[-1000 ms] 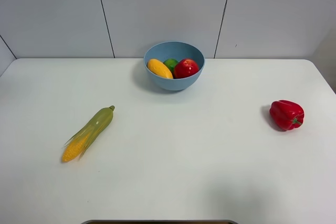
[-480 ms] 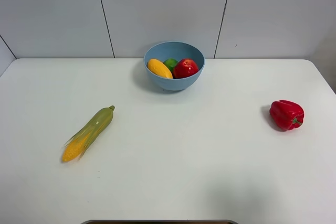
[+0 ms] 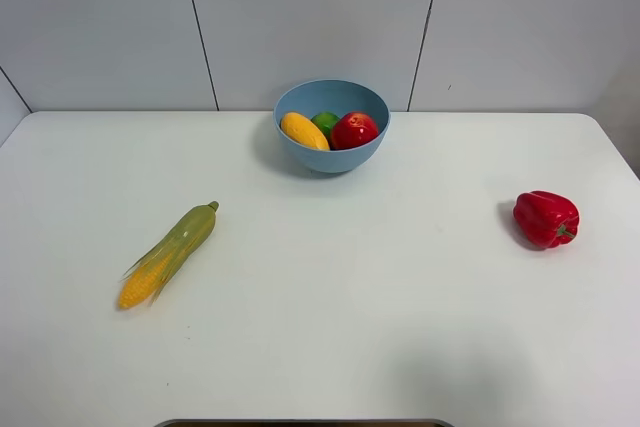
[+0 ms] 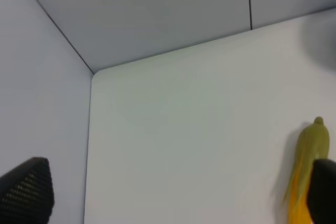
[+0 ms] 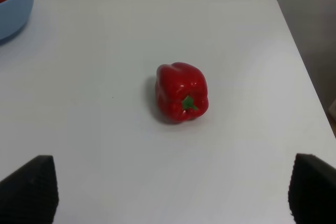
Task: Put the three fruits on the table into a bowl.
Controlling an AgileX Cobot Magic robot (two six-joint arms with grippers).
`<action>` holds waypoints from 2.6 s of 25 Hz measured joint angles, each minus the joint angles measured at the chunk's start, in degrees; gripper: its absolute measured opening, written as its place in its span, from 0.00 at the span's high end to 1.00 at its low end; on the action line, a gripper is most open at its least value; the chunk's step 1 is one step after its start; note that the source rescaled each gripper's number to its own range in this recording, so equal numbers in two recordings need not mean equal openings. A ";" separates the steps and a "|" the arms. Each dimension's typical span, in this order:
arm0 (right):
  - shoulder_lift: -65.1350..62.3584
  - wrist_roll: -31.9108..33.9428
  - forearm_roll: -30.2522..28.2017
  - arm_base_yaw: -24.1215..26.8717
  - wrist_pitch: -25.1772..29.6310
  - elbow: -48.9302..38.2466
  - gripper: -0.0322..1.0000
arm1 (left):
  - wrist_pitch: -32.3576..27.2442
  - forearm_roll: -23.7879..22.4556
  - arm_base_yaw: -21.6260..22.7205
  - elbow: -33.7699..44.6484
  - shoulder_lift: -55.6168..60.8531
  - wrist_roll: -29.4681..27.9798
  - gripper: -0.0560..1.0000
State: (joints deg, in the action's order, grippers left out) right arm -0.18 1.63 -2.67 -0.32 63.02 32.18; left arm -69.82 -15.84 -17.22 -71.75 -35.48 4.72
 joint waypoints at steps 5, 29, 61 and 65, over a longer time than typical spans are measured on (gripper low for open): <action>0.00 0.00 0.00 0.00 0.00 0.00 0.09 | 0.00 7.35 0.00 10.67 9.13 -1.73 0.03; 0.00 0.00 0.00 0.00 0.00 0.00 0.09 | 8.50 9.99 0.00 45.48 26.84 -12.00 0.03; 0.00 0.00 0.00 0.00 0.00 0.00 0.09 | 7.49 10.00 16.14 46.38 35.68 -12.06 0.02; 0.00 0.00 0.00 0.00 0.00 0.00 0.09 | 7.49 10.00 16.46 46.38 35.68 -12.06 0.02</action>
State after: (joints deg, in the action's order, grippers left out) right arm -0.18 1.63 -2.67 -0.32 63.02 32.18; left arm -62.33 -5.84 -0.76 -25.37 0.19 -7.34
